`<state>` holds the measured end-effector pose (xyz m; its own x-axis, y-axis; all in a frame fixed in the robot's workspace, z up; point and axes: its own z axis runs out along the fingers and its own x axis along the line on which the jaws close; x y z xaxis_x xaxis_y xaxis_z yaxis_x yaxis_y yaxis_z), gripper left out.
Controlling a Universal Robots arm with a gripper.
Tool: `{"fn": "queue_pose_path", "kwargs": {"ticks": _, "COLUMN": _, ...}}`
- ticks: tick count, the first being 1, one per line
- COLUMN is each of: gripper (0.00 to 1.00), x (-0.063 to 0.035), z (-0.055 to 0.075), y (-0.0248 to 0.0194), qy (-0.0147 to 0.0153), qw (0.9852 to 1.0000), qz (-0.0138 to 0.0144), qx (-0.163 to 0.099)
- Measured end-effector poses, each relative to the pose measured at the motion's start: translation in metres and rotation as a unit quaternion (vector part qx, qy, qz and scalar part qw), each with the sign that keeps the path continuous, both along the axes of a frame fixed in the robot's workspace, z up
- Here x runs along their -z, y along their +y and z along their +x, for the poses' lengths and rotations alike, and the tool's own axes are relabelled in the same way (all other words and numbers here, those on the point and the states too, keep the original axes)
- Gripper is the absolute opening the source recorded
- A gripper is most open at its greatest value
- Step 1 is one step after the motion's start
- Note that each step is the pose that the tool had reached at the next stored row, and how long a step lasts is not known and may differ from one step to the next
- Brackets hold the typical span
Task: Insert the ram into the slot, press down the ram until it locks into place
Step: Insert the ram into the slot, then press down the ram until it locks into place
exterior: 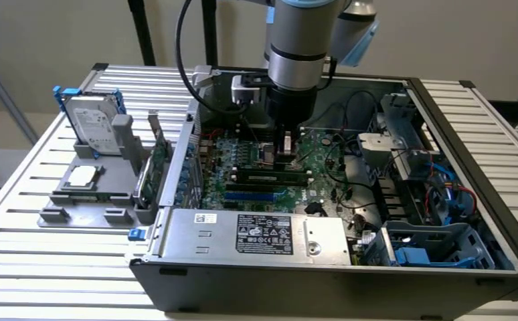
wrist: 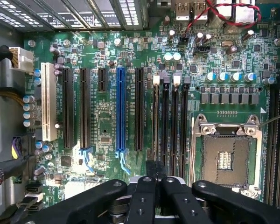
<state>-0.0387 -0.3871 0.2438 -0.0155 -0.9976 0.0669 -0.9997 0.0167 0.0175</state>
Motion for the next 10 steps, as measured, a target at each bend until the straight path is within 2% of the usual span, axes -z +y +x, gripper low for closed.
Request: {"fn": "queue_pose_path", "kwargs": {"ticks": 10, "gripper": 0.11, "x": -0.0001, "z": -0.0001, "y": -0.0001, "qy": 0.0001, "qw": 1.0, "qz": -0.0001, "qx": 0.0}}
